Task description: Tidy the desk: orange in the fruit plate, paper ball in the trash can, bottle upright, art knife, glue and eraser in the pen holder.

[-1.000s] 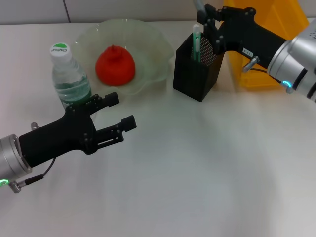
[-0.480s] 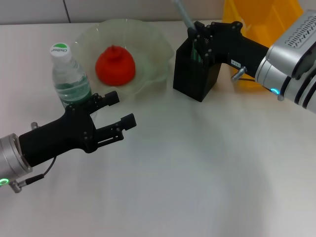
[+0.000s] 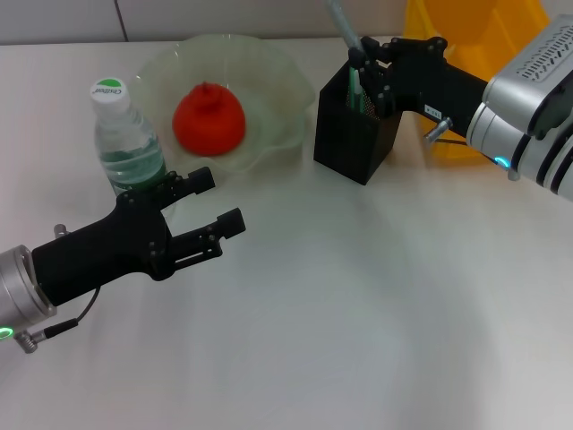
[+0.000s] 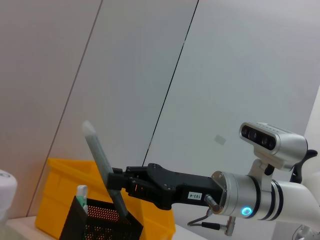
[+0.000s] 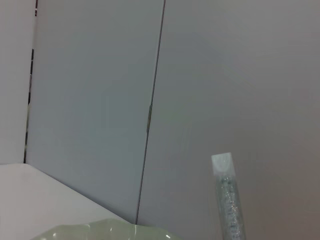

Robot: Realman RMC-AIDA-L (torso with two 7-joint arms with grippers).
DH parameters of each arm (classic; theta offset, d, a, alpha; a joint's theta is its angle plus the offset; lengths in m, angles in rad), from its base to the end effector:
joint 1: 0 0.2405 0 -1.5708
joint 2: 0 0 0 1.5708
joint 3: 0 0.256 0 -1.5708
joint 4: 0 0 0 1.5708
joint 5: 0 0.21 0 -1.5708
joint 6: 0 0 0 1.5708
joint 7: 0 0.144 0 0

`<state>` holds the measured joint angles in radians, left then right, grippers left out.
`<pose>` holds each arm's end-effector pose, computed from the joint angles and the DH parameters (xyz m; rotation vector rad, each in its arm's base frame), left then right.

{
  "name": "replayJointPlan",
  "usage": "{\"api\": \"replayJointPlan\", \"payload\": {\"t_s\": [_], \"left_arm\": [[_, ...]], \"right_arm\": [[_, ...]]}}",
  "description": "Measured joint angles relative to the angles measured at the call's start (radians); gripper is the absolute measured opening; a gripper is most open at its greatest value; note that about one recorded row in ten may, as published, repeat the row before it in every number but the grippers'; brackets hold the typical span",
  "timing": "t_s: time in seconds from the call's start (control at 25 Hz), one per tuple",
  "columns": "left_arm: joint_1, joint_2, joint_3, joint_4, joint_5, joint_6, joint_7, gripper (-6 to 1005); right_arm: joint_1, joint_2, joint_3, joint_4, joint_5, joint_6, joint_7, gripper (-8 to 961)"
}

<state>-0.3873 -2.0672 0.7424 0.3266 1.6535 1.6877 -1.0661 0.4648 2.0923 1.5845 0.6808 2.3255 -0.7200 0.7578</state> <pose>-0.2819 0.2655 -0.0222 -2.5105 -0.6555 -1.1785 0.2162 0.3901 -0.0468 -2.2143 0.2834 0.6337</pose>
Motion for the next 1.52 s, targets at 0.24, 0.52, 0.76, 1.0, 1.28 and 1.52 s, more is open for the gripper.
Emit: {"api": "replayJointPlan", "payload": {"t_s": [0.24, 0.52, 0.76, 1.0, 1.28, 1.52], "left_arm": [[0.002, 0.001, 0.0, 0.002, 0.0, 0.008, 0.0, 838], [0.004, 0.003, -0.002, 0.004, 0.0, 0.011, 0.0, 838], [0.004, 0.003, -0.007, 0.008, 0.0, 0.011, 0.0, 838], [0.004, 0.003, -0.007, 0.009, 0.0, 0.013, 0.0, 838], [0.004, 0.004, -0.004, 0.01, 0.001, 0.03, 0.007, 838], [0.003, 0.003, 0.0, 0.011, 0.005, 0.036, 0.015, 837]], "right_arm": [[0.007, 0.0, 0.0, -0.001, 0.0, 0.001, 0.0, 136], [0.002, 0.0, -0.003, -0.001, 0.0, 0.001, 0.01, 266], [-0.008, 0.0, 0.002, 0.005, 0.0, -0.011, 0.037, 492], [-0.023, 0.0, 0.041, 0.01, -0.001, -0.046, 0.104, 655], [-0.057, -0.006, 0.111, 0.034, -0.021, -0.171, 0.336, 768], [-0.107, -0.008, 0.391, 0.085, -0.231, -0.569, 0.652, 776]]}}
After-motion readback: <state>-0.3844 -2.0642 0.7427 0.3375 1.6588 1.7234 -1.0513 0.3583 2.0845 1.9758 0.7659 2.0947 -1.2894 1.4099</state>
